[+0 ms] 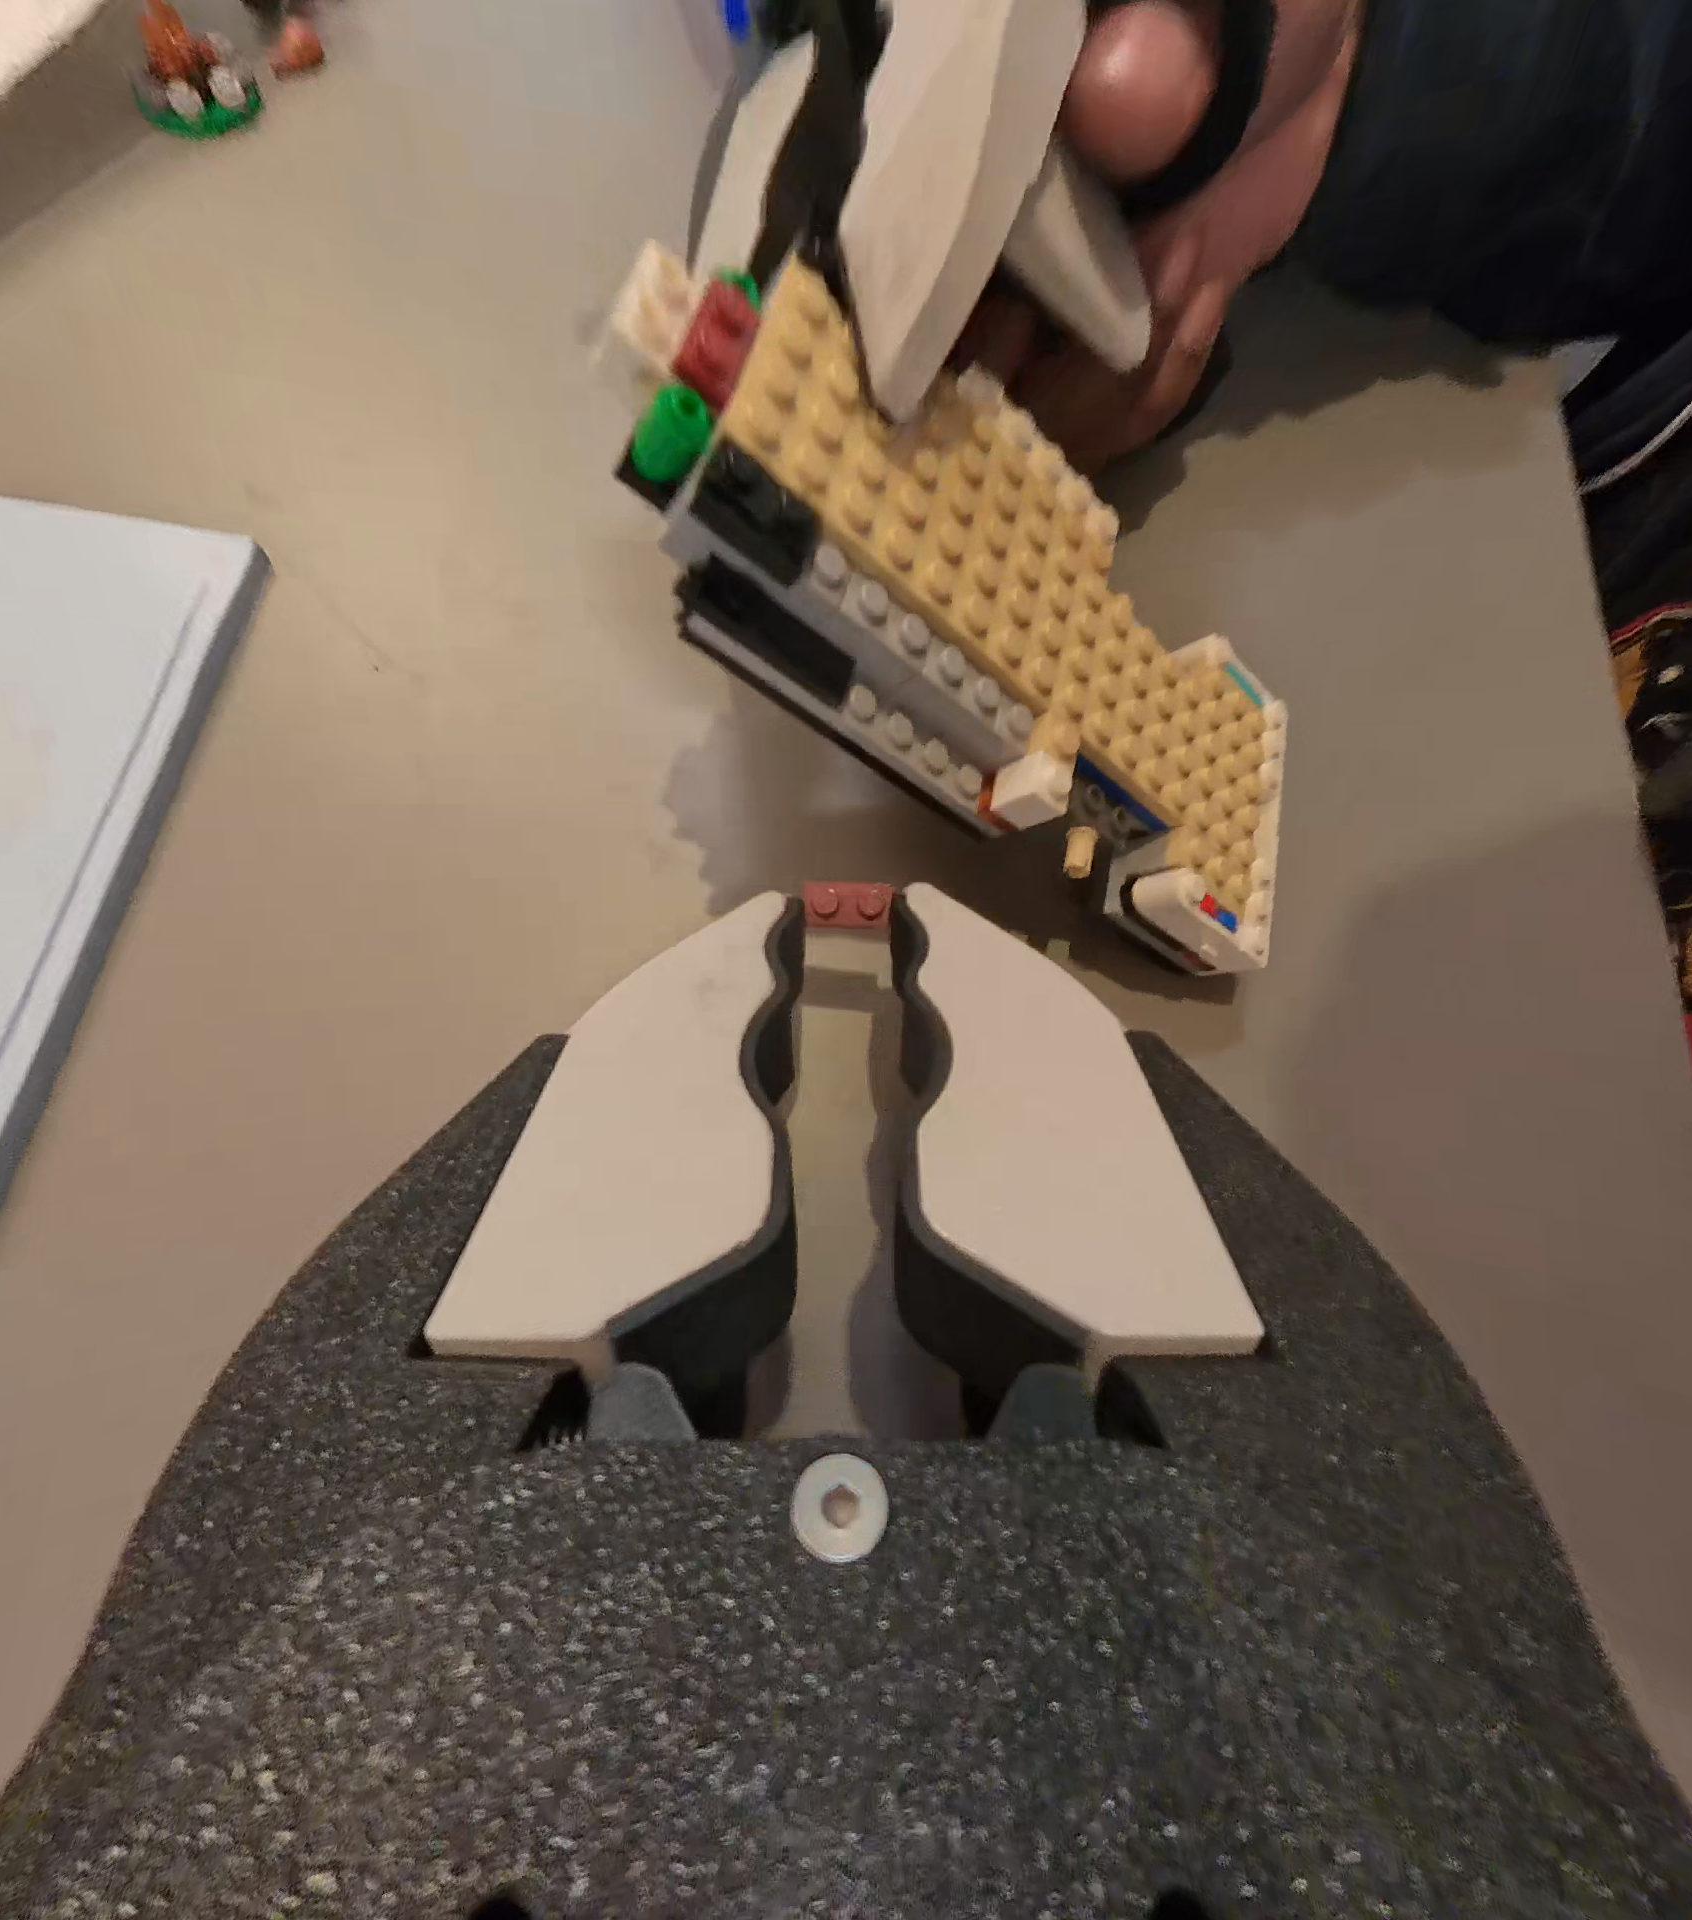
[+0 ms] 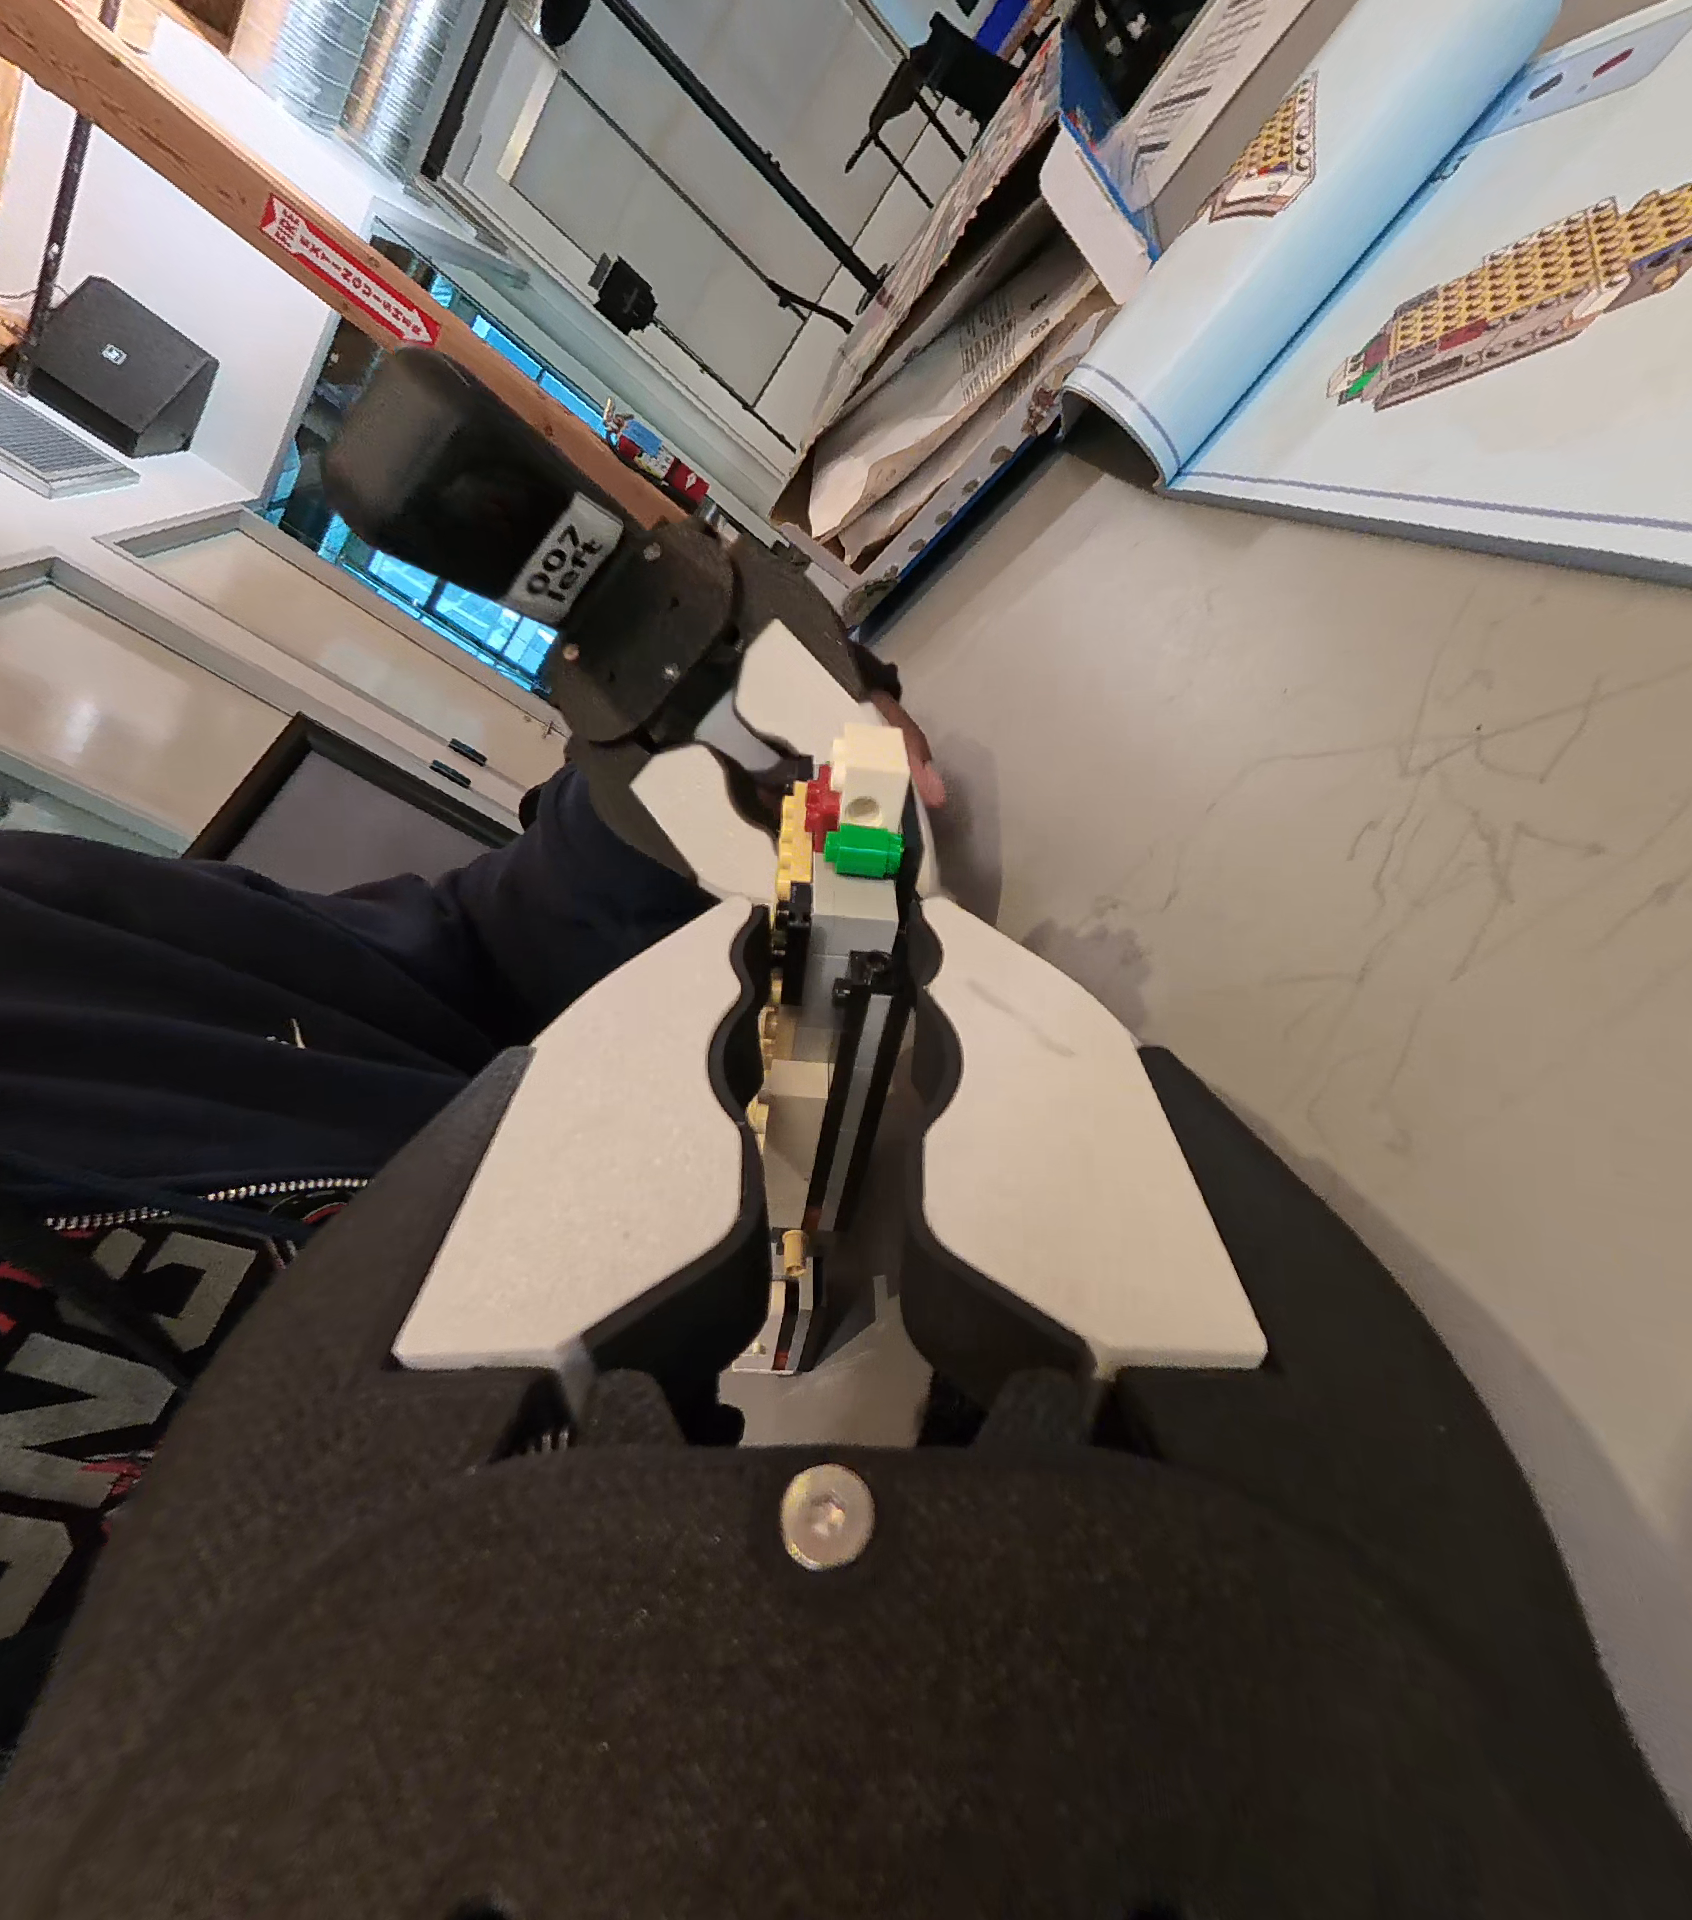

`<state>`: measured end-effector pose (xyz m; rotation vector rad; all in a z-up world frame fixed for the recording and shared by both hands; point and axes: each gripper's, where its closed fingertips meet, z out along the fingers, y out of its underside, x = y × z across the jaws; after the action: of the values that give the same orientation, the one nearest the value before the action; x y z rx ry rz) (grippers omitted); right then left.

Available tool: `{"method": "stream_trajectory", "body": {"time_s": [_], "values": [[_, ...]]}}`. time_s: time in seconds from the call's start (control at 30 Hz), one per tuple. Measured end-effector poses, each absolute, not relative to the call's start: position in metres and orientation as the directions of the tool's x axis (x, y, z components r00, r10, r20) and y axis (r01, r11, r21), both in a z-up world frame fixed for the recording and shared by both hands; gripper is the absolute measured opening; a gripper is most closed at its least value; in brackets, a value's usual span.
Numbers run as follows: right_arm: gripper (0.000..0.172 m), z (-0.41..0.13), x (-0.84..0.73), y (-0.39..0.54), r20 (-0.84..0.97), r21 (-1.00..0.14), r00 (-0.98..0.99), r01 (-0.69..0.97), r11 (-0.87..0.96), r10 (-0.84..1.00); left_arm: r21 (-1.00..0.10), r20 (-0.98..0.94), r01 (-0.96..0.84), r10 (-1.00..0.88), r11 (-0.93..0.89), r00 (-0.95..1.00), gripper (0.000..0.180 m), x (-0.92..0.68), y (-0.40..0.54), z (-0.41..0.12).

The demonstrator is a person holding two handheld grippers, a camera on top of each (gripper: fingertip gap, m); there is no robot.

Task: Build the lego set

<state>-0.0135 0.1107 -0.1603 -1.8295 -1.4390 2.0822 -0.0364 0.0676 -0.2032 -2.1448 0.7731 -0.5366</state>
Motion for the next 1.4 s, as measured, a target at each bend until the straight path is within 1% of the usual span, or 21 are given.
{"method": "stream_trajectory", "body": {"time_s": [0.03, 0.13, 0.2, 0.43, 0.6, 0.9, 1.1, 1.2, 1.33, 1.4], "values": [[0.025, -0.161, -0.014, 0.111, -0.776, -0.62, -0.306, 0.531, -0.578, 0.551, -0.809, 0.116, -0.332, -0.685, -0.485, 0.719, 0.016, -0.035, 0.069, -0.196], [0.025, -0.165, -0.015, 0.113, -0.785, -0.605, -0.282, 0.54, -0.585, 0.551, -0.878, 0.073, -0.291, -0.707, -0.38, 0.704, 0.016, -0.03, 0.075, -0.171], [0.025, -0.166, -0.016, 0.114, -0.791, -0.597, -0.272, 0.545, -0.589, 0.549, -0.901, 0.024, -0.293, -0.711, -0.32, 0.703, 0.016, -0.026, 0.079, -0.158], [0.025, -0.17, -0.014, 0.117, -0.793, -0.587, -0.253, 0.56, -0.585, 0.554, -0.884, -0.159, -0.412, -0.687, -0.222, 0.71, 0.016, -0.019, 0.094, -0.154], [0.029, -0.181, -0.014, 0.122, -0.751, -0.606, -0.2, 0.59, -0.534, 0.63, -0.878, -0.154, -0.414, -0.677, -0.239, 0.719, 0.016, -0.023, 0.102, -0.166], [0.034, -0.193, -0.015, 0.12, -0.652, -0.644, -0.18, 0.643, -0.414, 0.737, -0.887, -0.071, -0.361, -0.689, -0.287, 0.721, 0.016, -0.026, 0.1, -0.178], [0.04, -0.202, -0.018, 0.127, -0.533, -0.68, -0.169, 0.669, -0.3, 0.829, -0.887, -0.079, -0.365, -0.686, -0.283, 0.723, 0.016, -0.027, 0.1, -0.181], [0.04, -0.207, -0.02, 0.132, -0.461, -0.69, -0.165, 0.684, -0.236, 0.872, -0.884, -0.078, -0.368, -0.683, -0.29, 0.726, 0.016, -0.028, 0.1, -0.181], [0.049, -0.207, -0.021, 0.137, -0.408, -0.711, -0.177, 0.677, -0.19, 0.896, -0.865, -0.073, -0.393, -0.696, -0.313, 0.714, 0.016, -0.026, 0.098, -0.187], [0.05, -0.203, -0.02, 0.141, -0.397, -0.729, -0.181, 0.657, -0.19, 0.9, -0.852, -0.08, -0.414, -0.702, -0.32, 0.708, 0.016, -0.025, 0.099, -0.19]]}}
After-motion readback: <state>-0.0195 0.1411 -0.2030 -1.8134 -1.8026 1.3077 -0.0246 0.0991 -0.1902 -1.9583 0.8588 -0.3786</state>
